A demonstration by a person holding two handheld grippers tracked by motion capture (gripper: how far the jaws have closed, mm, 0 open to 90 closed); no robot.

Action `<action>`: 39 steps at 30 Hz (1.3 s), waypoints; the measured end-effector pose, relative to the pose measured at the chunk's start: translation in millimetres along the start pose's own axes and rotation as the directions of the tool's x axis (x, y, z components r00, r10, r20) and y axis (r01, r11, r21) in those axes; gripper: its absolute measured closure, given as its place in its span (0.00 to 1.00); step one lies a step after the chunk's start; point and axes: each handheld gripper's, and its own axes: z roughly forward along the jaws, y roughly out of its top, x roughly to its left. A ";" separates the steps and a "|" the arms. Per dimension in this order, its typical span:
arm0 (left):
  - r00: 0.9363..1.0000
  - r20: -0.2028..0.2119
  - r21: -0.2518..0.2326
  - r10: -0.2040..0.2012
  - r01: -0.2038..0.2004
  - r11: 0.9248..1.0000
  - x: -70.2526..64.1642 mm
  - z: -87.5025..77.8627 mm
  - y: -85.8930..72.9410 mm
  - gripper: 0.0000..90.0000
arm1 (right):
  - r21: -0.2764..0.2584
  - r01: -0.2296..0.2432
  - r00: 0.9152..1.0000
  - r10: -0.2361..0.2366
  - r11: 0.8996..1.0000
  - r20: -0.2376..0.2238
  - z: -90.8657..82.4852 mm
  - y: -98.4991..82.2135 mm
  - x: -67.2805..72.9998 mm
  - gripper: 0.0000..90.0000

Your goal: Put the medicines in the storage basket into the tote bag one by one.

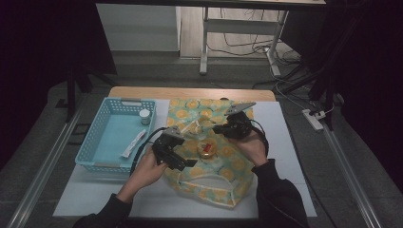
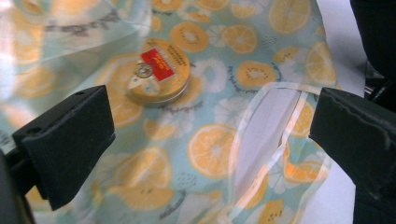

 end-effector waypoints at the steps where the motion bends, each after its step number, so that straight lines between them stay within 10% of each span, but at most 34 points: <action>1: 1.000 -0.003 0.000 -0.003 0.003 1.000 1.1 -2.6 -1.0 0.00 | 0.000 0.000 1.000 0.000 1.000 0.001 0.3 -0.1 0.0 0.99; 16: 0.994 -0.049 -0.003 -0.097 0.096 0.995 30.0 -28.3 -17.1 0.00 | 0.002 0.002 1.000 -0.002 1.000 -0.001 0.1 -0.2 1.0 0.99; 39: 0.957 -0.188 -0.023 -0.220 0.220 0.975 71.3 -63.3 -42.2 0.00 | 0.003 0.008 1.000 -0.008 1.000 0.002 0.8 0.0 2.5 0.99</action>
